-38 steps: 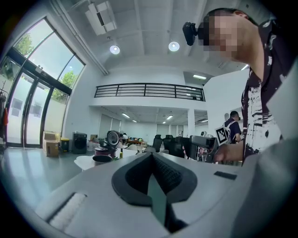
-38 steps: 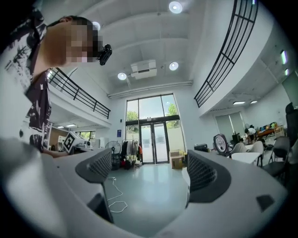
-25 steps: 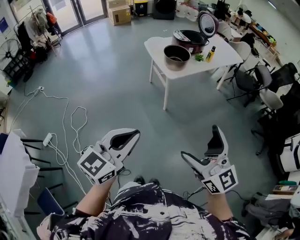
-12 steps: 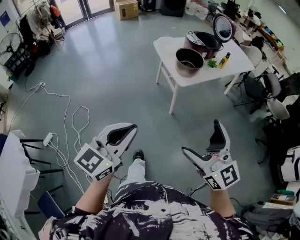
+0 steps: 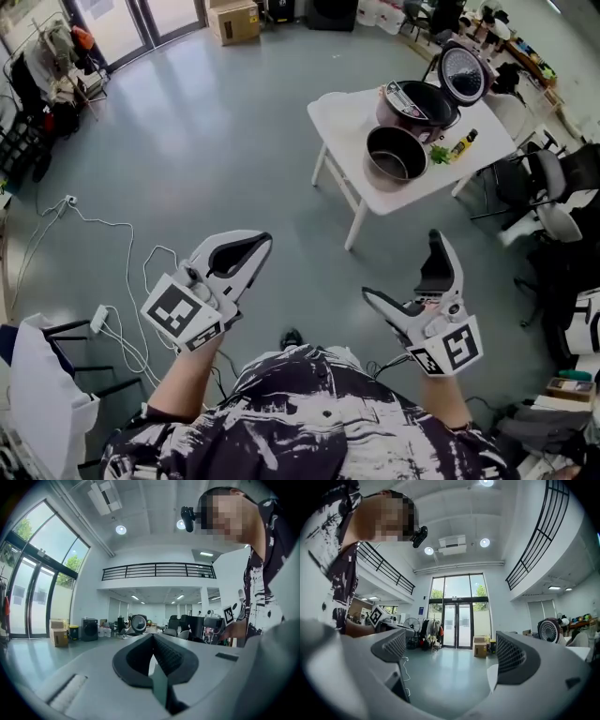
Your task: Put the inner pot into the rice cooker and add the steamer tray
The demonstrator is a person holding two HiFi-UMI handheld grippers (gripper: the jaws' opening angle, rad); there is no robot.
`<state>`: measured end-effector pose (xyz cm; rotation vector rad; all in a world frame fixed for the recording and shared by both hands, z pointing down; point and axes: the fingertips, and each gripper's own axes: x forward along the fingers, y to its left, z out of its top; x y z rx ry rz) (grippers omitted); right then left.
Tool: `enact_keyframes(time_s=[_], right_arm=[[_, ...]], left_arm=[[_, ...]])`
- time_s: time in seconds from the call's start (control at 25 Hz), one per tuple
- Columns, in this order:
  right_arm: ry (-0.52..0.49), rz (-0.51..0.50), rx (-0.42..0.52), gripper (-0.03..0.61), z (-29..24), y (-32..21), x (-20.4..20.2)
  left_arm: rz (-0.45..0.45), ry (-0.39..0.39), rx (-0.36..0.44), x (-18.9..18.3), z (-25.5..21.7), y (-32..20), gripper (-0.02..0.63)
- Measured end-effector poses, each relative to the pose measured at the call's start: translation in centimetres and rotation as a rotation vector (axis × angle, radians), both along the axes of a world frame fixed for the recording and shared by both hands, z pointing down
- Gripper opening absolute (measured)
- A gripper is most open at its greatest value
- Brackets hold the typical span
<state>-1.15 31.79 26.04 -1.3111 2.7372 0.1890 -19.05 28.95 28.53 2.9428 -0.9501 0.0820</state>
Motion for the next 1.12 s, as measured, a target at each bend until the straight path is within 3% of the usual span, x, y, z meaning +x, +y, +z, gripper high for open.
enact_keyframes(time_s=[0.44, 0.84, 1.12], right_arm=[[0.009, 0.007, -0.040, 0.545, 3.3, -15.8, -0.7], [0.021, -0.016, -0.053, 0.545, 3.6, -34.9, 1.1], [0.021, 0.053, -0.083, 0.545, 3.9, -41.9, 4.3]], left_arm=[[0.048, -0.005, -0.025, 0.9, 2.2, -16.7, 0.005], [0.080, -0.024, -0.018, 4.6, 1.6, -37.2, 0.005], [0.154, -0.024, -0.032, 8.4, 1.6, -46.1, 0.005]])
